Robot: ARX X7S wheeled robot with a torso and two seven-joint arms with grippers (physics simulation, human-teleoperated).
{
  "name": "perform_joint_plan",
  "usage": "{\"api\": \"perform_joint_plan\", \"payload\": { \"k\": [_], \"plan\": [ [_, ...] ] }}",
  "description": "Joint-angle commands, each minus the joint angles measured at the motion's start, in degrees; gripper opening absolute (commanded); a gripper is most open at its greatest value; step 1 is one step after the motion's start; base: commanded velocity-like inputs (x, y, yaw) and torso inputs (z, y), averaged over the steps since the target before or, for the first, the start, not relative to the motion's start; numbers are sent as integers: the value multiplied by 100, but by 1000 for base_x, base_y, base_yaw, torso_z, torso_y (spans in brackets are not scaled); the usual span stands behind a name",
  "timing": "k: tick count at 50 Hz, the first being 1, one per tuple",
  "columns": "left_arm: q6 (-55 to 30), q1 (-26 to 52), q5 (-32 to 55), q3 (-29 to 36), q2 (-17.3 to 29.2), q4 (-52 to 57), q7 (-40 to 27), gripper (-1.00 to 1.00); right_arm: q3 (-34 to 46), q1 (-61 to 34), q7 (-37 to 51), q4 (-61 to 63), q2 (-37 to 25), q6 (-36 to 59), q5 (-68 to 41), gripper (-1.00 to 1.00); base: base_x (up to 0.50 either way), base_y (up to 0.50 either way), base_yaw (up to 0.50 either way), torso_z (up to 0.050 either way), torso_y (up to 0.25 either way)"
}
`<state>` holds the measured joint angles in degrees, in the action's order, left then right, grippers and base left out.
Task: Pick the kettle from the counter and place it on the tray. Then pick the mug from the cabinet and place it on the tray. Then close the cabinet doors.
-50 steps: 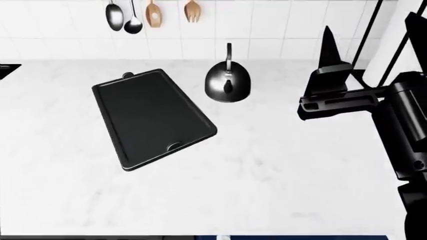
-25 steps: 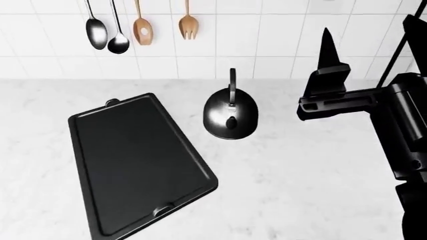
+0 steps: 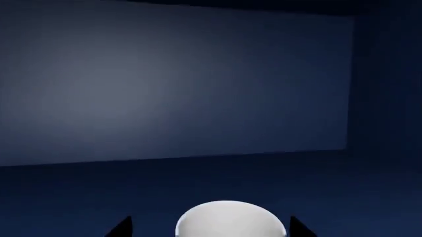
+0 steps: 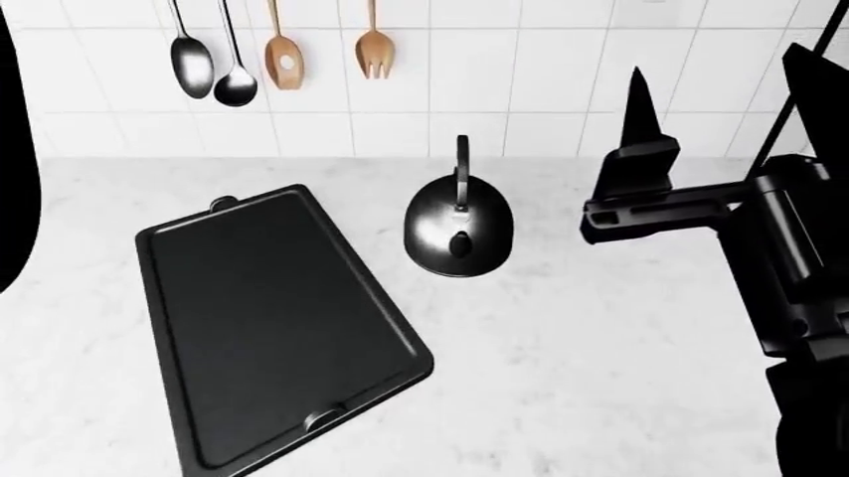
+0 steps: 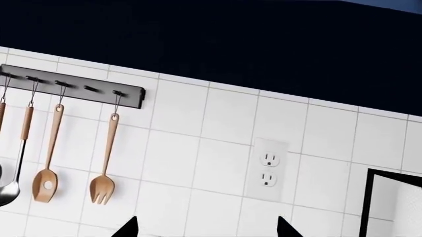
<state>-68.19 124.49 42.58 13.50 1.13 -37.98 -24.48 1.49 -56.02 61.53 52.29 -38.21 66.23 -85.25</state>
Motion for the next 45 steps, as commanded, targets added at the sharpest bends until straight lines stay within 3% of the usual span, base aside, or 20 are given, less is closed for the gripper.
{"api": "perform_joint_plan", "payload": {
  "k": [1, 15, 25, 32, 35, 41, 45],
  "plan": [
    [-159, -686, 343, 226, 70, -4, -148, -100, 57, 189, -253, -1, 66, -65, 361, 100, 0, 0, 0, 0, 0],
    [70, -821, 444, 266, 183, 109, -230, -100, 115, 477, -540, -4, 103, -209, 796, 100, -4, 0, 0, 0, 0],
    [989, -468, -4, 575, 509, 662, -21, -100, 133, 434, -420, 40, 81, -217, 653, 100, 1, 0, -1, 0, 0],
    [562, 8, 242, 351, 671, 1198, -261, -100, 125, 277, -124, 85, 39, -207, 288, 100, 0, 0, 0, 0, 0],
    [253, 97, 507, 155, 718, 1566, -394, -100, 137, 175, 87, 138, 13, -206, 41, 100, 0, 0, 0, 0, 0],
    [-704, 128, 1659, -928, 631, 2432, -1094, -100, 106, 168, 347, 217, -44, -275, -249, 100, 0, 0, 0, 0, 0],
    [-1751, 10, 3003, -1949, 323, 3223, -2226, -100, 85, 202, 503, 285, -91, -323, -398, 100, 0, 0, 0, 0, 0]
  ]
}}
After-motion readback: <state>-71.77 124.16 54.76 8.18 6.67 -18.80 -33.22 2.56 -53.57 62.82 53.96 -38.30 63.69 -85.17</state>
